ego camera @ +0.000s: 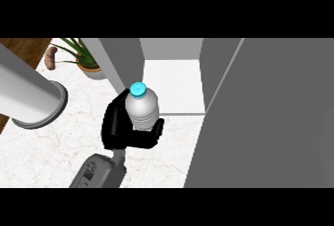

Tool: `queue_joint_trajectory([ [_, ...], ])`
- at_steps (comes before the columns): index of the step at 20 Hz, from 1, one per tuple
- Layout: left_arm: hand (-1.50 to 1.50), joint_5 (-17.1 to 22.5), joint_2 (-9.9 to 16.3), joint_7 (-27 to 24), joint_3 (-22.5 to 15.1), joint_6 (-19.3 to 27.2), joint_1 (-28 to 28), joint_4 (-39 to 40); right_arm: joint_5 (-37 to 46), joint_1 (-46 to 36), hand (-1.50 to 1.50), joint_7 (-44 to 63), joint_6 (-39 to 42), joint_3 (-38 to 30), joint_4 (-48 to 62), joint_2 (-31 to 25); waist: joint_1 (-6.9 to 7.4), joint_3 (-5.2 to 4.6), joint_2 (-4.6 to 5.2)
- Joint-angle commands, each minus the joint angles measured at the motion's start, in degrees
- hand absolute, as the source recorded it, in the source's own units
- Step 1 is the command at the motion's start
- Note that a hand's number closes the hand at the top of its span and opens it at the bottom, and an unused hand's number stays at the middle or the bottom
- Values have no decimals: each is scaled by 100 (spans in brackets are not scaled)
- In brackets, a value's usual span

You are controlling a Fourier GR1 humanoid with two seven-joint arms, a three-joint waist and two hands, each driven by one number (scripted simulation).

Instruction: Pick up the bottled water, place it into the cabinet and close the cabinet

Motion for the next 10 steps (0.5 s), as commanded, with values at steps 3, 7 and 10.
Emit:
queue_joint_trajectory([
  [3,150,-86,-2,12,-253,1101,-1002,402,445,377,-150,147,-46,279,-710,-122,-56,-1,-5],
  [7,150,-192,-2,308,150,946,-1574,971,329,571,-150,-116,-30,249,-724,-239,-29,1,-2],
  [10,150,-202,-1,463,246,1089,-2000,1248,459,485,-150,72,-40,326,-779,-227,-31,-1,-2],
])
